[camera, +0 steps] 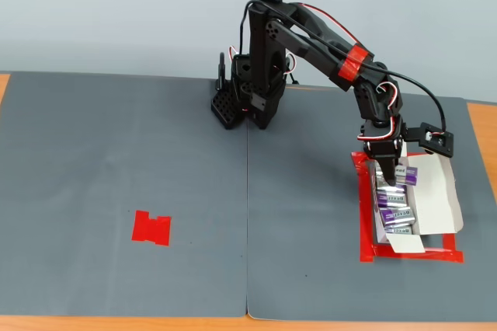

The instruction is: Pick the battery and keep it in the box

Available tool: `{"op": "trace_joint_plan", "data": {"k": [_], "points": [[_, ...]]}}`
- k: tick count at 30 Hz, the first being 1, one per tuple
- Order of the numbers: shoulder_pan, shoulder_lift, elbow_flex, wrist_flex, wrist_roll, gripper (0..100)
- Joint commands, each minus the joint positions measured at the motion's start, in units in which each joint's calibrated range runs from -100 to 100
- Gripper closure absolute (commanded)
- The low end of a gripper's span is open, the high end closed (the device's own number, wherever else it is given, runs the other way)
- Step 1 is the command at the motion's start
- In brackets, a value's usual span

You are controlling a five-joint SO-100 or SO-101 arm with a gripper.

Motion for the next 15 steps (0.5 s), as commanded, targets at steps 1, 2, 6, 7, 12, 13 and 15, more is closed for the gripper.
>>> {"op": "trace_joint_plan", "data": {"k": [1,2,6,7,12,13,15], "points": [[0.04,0.23,-2.51,-0.74,-0.14,93],[0.04,0.49,-2.51,-0.83,-0.14,93],[-0.4,1.59,-2.42,-2.39,-0.2,93],[-0.55,1.76,-2.42,-3.17,-0.2,93],[-1.45,2.95,-2.42,-5.6,-0.2,93],[-1.6,3.12,-2.42,-5.43,-0.14,93],[-1.9,3.46,-2.42,-5.0,-0.14,92]]}}
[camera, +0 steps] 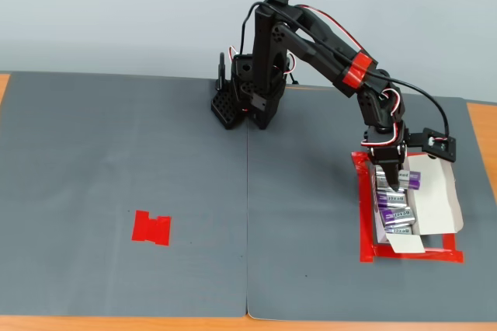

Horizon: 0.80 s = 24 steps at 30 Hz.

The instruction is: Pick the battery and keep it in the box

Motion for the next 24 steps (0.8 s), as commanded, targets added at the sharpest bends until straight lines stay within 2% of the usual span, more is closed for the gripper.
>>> {"op": "trace_joint_plan", "data": {"k": [1,6,16,20,24], "points": [[-0.72,-0.11,-2.33,-0.49,-0.1,90],[-0.64,0.14,-1.69,-0.49,-0.1,76],[-0.12,0.14,-1.87,-0.66,-0.05,75],[0.48,-0.45,-2.06,-0.49,-0.05,77],[1.82,-1.04,-2.33,-0.4,0.01,90]]}}
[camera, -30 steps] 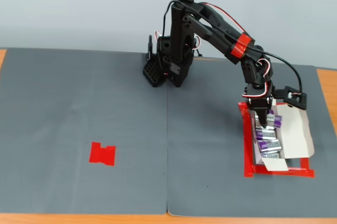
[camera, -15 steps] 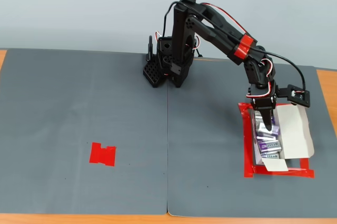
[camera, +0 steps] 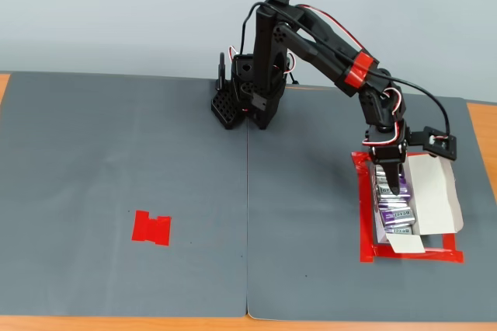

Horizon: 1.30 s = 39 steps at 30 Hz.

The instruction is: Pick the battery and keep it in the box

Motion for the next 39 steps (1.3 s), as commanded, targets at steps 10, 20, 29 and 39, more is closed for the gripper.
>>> {"op": "trace_joint_plan", "data": {"k": [10,20,29,39], "points": [[10.25,-13.08,0.66,-0.14,0.01,98],[20.69,-32.5,11.69,-0.14,0.01,98],[32.48,-52.68,27.16,-0.23,-0.05,98],[43.82,-71.5,41.18,-1.01,-0.1,98]]}}
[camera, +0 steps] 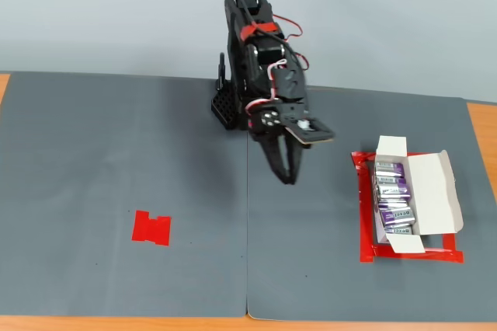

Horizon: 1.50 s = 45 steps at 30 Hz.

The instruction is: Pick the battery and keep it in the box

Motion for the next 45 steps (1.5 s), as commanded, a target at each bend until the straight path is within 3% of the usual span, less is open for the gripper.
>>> {"op": "trace_joint_plan", "data": {"k": [1,12,18,21,29,37,45], "points": [[4.33,-7.6,3.47,-0.92,-0.1,98],[9.7,-26.68,19.85,-0.75,-0.1,98],[9.48,-27.1,28.98,-0.92,-0.26,98],[9.41,-27.1,32.24,-0.31,-2.91,98],[7.32,-27.19,32.42,12.45,-5.57,98],[6.72,-27.19,30.97,15.75,-7.76,98],[5.53,-27.19,26.72,29.38,-12.45,98]]}}
